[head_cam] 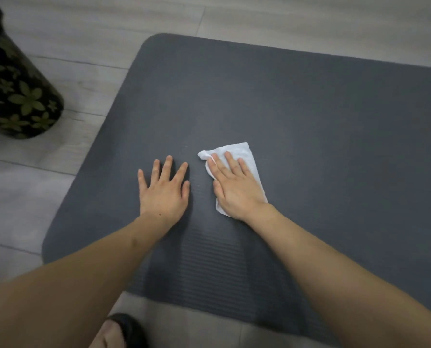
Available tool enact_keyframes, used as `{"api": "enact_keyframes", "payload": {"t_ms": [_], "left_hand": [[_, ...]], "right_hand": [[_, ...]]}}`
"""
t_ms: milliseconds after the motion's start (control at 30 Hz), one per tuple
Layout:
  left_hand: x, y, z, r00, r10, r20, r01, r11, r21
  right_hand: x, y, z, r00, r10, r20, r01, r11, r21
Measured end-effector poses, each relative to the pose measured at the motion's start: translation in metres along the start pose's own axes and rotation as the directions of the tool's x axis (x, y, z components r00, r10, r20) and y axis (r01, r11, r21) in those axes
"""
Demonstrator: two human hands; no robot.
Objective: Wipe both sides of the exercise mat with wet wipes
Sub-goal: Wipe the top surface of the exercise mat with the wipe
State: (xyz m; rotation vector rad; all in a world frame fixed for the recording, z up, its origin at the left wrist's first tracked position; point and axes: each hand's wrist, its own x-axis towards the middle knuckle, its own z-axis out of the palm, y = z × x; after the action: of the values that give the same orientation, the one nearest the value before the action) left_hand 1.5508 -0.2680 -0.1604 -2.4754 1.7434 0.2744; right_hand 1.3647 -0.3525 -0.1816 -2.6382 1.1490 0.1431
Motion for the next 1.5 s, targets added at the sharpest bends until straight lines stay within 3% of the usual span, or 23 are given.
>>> {"api": "enact_keyframes", "payload": {"t_ms": [133,267,367,500,567,767,933,1033,1167,1500], "left_hand": [[-0.018,-0.027,0.000,0.992,-0.129,-0.008,0.129,0.991,-0.021],[-0.035,-0.030,-0.002,0.980,-0.198,0.013,0.198,0.980,-0.018],[-0.046,-0.017,-0.003,0.978,-0.204,0.034,0.205,0.979,-0.013],[-0.061,0.018,0.000,0.976,-0.203,0.075,0.204,0.979,-0.015],[-0.061,0.042,0.002,0.979,-0.187,0.086,0.189,0.982,-0.016],[-0.062,0.083,-0.001,0.966,-0.227,0.124,0.224,0.974,0.039],[-0.055,0.098,-0.016,0.881,-0.240,0.408,0.253,0.967,0.021],[-0.046,0.101,-0.028,0.834,-0.247,0.493,0.266,0.963,0.033],[-0.051,0.098,-0.018,0.866,-0.222,0.447,0.247,0.969,0.004],[-0.072,0.067,-0.003,0.980,-0.052,0.193,0.062,0.997,-0.045]], "right_hand": [[0.011,-0.068,0.018,0.963,-0.269,0.037,0.270,0.961,-0.056],[0.007,-0.043,0.018,0.928,-0.366,0.063,0.371,0.923,-0.103],[0.003,0.018,0.007,0.961,-0.275,0.025,0.276,0.953,-0.123],[-0.017,0.113,-0.013,1.000,0.019,-0.001,-0.019,0.998,-0.064],[-0.023,0.128,-0.017,0.995,0.098,-0.024,-0.099,0.994,-0.037],[-0.025,0.130,-0.013,0.995,0.097,-0.021,-0.097,0.995,-0.002],[-0.029,0.129,-0.012,0.997,0.080,-0.013,-0.080,0.997,-0.001],[-0.055,0.138,-0.008,1.000,-0.002,-0.003,0.002,1.000,-0.031],[-0.093,0.142,0.005,0.998,-0.060,-0.032,0.059,0.997,-0.051],[-0.150,0.110,0.023,0.999,0.036,-0.019,-0.037,0.998,-0.044]]}}
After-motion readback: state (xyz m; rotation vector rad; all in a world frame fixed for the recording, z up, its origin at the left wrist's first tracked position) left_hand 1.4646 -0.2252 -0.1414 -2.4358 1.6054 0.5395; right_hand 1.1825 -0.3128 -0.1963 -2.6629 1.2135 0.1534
